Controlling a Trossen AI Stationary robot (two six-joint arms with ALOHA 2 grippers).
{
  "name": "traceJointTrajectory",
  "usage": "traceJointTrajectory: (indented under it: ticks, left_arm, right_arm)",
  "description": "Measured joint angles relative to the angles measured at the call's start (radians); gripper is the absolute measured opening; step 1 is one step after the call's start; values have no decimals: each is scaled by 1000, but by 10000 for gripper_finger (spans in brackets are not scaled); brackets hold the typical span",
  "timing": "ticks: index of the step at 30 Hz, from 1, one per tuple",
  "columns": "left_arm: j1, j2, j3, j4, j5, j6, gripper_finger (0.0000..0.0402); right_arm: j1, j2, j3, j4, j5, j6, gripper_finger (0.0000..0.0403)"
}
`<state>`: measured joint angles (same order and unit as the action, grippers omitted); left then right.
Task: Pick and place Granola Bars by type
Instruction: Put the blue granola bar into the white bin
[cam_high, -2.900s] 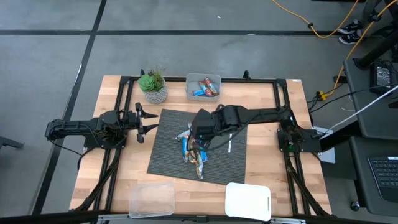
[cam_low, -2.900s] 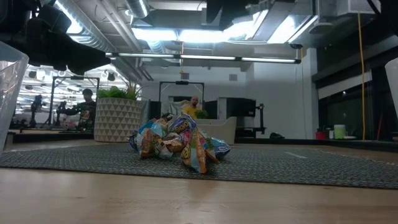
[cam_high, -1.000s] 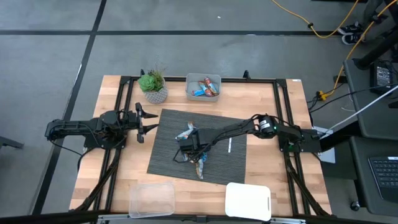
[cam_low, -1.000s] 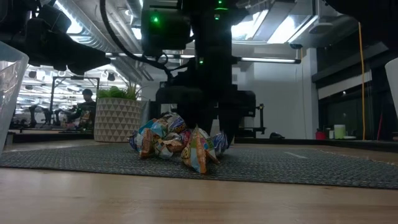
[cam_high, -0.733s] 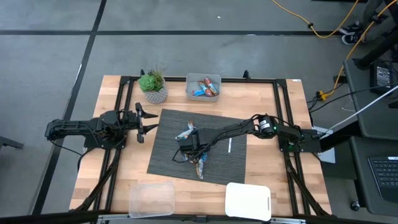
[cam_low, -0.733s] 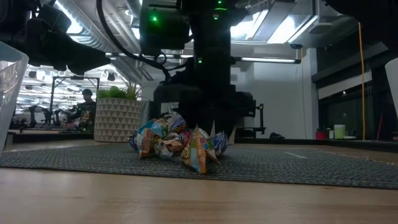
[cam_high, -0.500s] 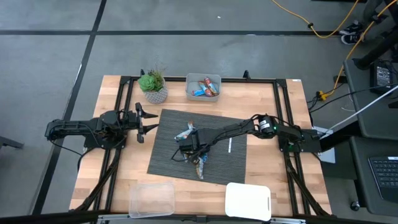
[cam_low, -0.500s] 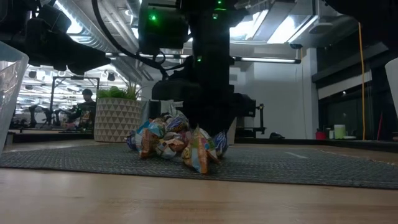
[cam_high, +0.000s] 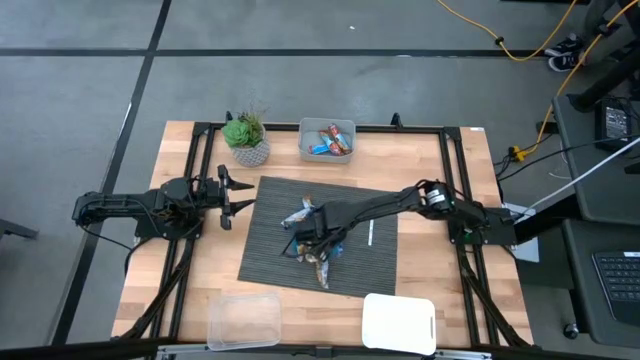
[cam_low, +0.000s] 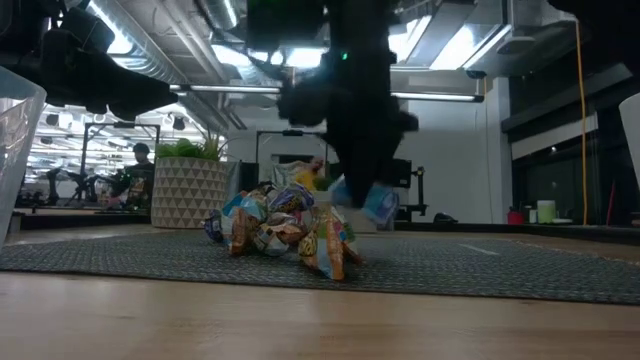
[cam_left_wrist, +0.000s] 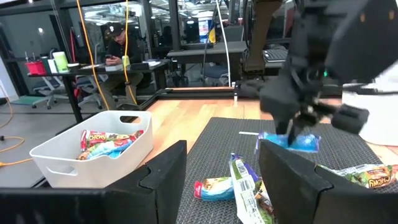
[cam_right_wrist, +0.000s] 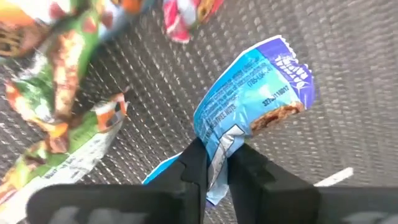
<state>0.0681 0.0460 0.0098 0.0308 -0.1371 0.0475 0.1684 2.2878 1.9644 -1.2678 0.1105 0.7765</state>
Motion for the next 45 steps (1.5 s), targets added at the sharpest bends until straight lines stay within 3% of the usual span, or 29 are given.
traceJointTrajectory:
  ticks: [5, 18, 28, 45]
  left_arm:
    - [0, 0, 0, 0, 0, 0, 191]
    - [0, 0, 0, 0, 0, 0, 191]
    - [0, 0, 0, 0, 0, 0, 191]
    - [0, 0, 0, 0, 0, 0, 189]
  right_arm:
    - [0, -81, 1, -37, 73, 3, 29]
    - [114, -363, 2, -56, 233, -3, 30]
    - [272, -532, 2, -58, 239, -23, 27]
    - [565, -604, 2, -59, 149, -19, 34]
